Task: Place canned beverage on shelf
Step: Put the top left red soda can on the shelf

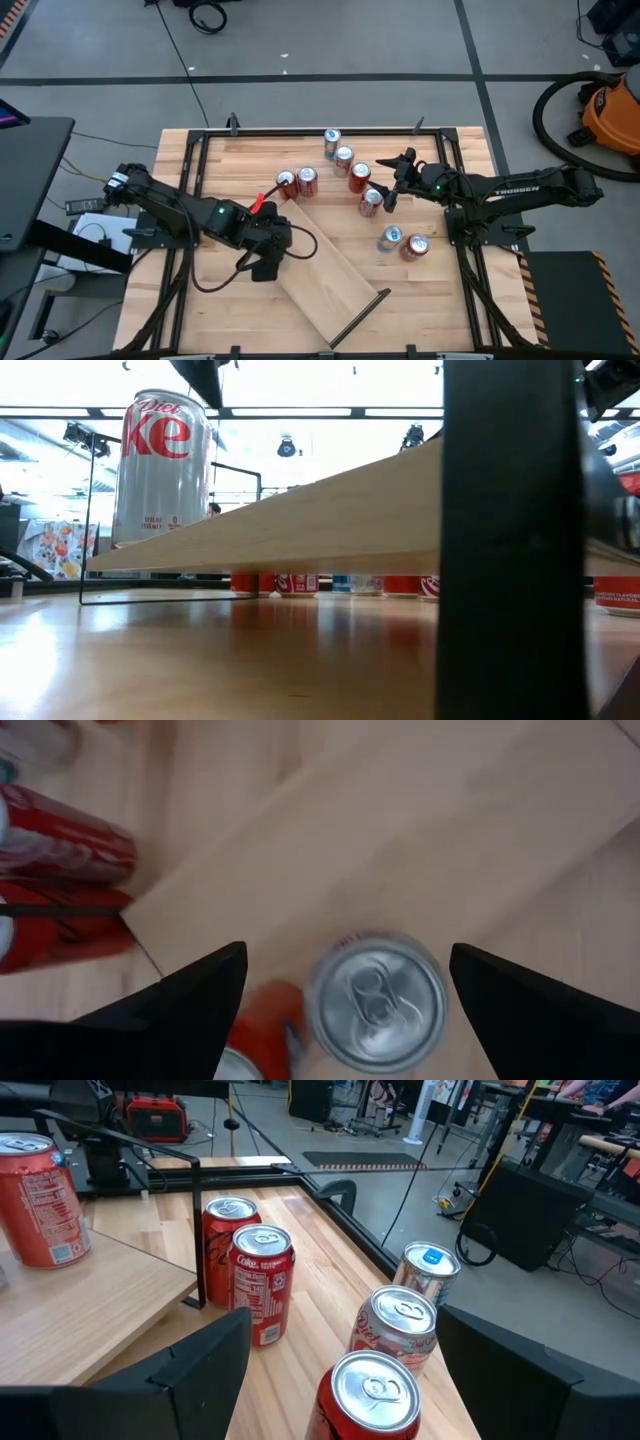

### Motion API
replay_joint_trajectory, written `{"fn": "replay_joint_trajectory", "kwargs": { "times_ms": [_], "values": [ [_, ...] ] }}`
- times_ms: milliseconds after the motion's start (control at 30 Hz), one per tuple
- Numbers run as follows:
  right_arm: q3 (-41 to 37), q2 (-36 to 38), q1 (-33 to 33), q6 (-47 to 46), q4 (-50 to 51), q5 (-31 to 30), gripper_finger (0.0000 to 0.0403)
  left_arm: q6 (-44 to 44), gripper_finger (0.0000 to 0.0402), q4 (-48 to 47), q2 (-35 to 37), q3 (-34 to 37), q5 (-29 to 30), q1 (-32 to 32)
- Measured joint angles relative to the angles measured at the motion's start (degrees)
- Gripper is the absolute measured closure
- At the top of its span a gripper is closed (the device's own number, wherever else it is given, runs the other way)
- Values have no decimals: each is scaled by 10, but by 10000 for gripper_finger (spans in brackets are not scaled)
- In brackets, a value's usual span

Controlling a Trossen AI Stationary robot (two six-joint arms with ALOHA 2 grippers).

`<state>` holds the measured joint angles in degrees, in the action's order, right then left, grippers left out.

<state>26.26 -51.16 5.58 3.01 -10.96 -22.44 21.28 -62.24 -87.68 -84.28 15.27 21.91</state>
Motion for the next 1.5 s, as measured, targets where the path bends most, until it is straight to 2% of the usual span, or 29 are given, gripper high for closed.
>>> {"fn": "replay_joint_trajectory", "kwargs": {
  "times_ms": [233,500,867,1033,1333,1500],
  "values": [
    [0,0,0,0,0,0,76,10,42,6,-2,-5,28,-24],
    [0,0,0,0,-2,0,76,11,42,35,-5,-5,28,-72],
    [0,0,0,2,-10,0,76,-31,42,88,-15,-5,21,-151],
    [0,0,0,2,-11,0,76,-64,42,92,-36,-8,-12,-201],
    [0,-2,0,6,-14,-4,76,-173,42,61,-110,-72,-26,-268],
    [0,-2,0,11,-14,-4,76,-203,42,36,-140,-121,-27,-318]
  ]
}}
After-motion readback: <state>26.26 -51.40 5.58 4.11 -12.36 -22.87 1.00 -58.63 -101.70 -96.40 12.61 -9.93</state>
